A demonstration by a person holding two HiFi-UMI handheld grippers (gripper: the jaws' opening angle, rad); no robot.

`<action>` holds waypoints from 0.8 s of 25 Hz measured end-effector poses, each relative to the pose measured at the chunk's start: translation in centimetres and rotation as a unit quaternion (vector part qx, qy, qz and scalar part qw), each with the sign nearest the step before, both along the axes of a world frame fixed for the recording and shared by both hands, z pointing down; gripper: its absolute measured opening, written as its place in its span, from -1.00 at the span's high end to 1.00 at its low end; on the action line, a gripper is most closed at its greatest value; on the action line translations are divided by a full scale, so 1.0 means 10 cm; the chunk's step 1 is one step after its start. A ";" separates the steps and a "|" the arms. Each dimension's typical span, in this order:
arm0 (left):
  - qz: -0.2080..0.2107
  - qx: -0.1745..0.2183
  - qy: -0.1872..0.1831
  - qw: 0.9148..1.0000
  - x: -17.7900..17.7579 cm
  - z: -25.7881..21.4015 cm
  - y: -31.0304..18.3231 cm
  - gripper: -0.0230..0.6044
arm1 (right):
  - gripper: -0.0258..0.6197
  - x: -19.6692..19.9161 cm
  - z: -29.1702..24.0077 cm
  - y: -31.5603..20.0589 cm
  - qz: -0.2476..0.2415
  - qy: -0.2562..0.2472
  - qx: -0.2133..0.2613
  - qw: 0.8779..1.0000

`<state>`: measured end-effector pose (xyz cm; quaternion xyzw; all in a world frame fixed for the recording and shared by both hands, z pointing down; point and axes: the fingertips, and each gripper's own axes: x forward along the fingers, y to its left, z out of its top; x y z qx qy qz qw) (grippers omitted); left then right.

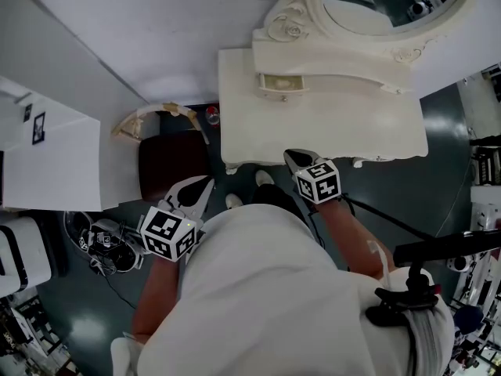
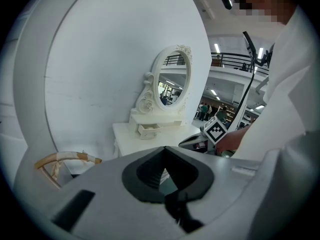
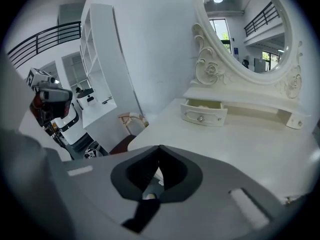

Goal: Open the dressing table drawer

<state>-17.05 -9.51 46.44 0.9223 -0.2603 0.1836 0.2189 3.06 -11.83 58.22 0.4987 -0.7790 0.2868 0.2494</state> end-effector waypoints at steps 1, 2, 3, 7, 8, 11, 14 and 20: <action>-0.001 0.000 0.000 1.000 -0.01 0.00 0.00 0.92 | 0.92 -0.03 -0.03 0.00 -0.005 0.000 0.002 1.000; -0.003 0.001 0.001 1.000 -0.02 0.00 0.00 0.92 | 0.92 -0.07 -0.05 0.00 -0.010 -0.001 0.004 1.000; -0.005 0.001 0.001 1.000 -0.03 0.00 -0.01 0.92 | 0.92 -0.09 -0.08 0.00 -0.013 -0.002 0.006 1.000; -0.010 -0.001 0.003 1.000 -0.10 0.01 -0.01 0.92 | 0.92 -0.21 -0.14 0.00 -0.025 -0.003 0.010 1.000; -0.010 -0.001 0.004 1.000 -0.12 0.02 -0.02 0.92 | 0.92 -0.24 -0.14 0.00 -0.029 -0.001 0.011 1.000; -0.016 -0.002 0.004 1.000 -0.19 0.04 -0.03 0.92 | 0.92 -0.35 -0.16 -0.03 -0.043 0.003 0.015 0.999; -0.023 -0.005 0.002 1.000 -0.22 0.06 -0.01 0.92 | 0.92 -0.44 -0.19 -0.05 -0.059 0.003 0.020 0.998; -0.021 -0.006 0.003 1.000 -0.19 0.07 0.03 0.92 | 0.92 -0.49 -0.27 -0.01 -0.073 0.005 0.026 0.997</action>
